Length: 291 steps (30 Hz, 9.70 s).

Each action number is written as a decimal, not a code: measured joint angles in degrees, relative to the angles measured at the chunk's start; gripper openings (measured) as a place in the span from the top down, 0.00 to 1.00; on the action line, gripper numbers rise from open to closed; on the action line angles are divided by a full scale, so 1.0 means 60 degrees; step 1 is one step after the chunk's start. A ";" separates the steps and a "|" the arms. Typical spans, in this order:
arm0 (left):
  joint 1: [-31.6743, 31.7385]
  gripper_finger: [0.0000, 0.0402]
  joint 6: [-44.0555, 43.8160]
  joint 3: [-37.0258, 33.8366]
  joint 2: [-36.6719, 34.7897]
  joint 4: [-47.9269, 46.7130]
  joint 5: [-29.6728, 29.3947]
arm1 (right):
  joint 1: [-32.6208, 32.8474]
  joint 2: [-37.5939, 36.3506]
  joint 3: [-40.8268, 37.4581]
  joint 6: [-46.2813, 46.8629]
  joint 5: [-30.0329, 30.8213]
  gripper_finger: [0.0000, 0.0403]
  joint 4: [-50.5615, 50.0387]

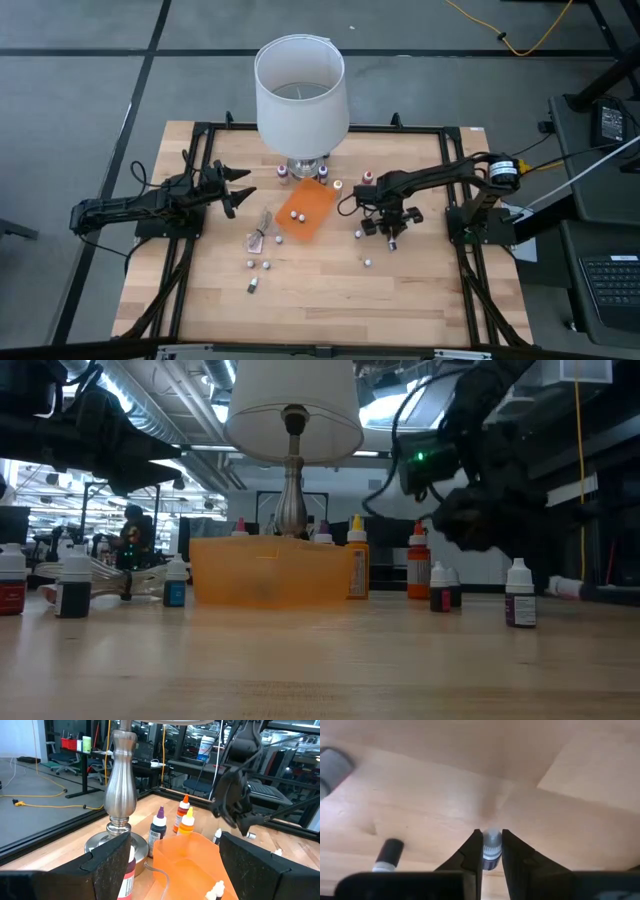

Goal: Pick & Place food coloring
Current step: Put the small red food coloring bottle into the orange bin, then put the small black food coloring bottle into the bin

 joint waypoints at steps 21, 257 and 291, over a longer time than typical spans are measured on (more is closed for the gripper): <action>-0.0002 0.27 0.0002 0.0000 0.0001 0.0000 0.0000 | 0.0886 -0.0147 0.3225 -0.3567 0.3378 0.86 -0.0722; 0.0000 0.27 0.0000 0.0000 0.0003 0.0000 -0.0004 | 0.1808 0.1768 0.6967 -0.6051 0.5487 0.86 -0.1340; -0.0001 0.27 0.0000 0.0000 0.0003 0.0000 -0.0002 | 0.2060 0.5701 1.0277 -0.8490 0.5588 0.86 -0.0871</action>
